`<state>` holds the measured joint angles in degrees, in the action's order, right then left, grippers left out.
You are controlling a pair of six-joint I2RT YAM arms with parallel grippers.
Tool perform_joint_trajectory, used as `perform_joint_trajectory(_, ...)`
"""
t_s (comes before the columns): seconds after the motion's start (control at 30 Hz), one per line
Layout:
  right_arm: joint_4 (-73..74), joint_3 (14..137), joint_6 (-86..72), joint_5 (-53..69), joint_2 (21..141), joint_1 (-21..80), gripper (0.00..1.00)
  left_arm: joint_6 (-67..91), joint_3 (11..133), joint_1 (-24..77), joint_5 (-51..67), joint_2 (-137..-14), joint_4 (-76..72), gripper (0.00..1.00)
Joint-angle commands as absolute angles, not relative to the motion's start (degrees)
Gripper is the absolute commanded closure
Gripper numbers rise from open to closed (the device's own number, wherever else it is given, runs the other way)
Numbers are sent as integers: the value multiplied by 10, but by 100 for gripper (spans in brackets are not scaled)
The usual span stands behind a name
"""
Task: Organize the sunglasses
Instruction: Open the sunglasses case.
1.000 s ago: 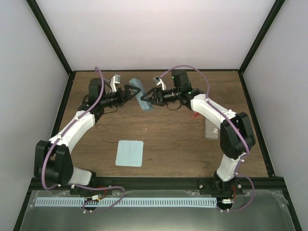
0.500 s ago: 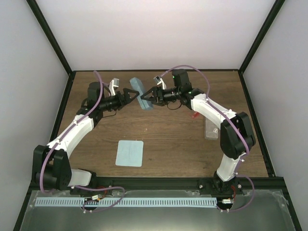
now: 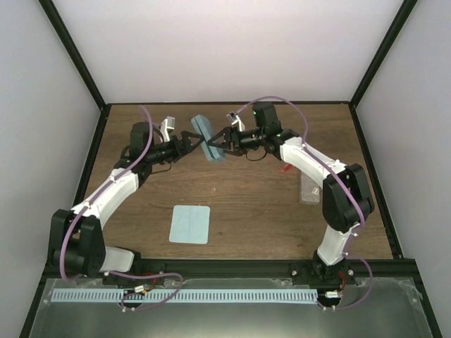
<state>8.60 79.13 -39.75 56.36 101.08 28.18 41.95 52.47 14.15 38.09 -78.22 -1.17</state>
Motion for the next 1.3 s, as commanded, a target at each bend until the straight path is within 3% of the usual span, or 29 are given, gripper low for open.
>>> perform_joint_trajectory(0.0,23,846,-401,604,975,276,47,403,487,142,345,-804,39,0)
perform_joint_trajectory(1.27,20,827,-398,602,952,263,48,381,441,141,335,-830,33,0)
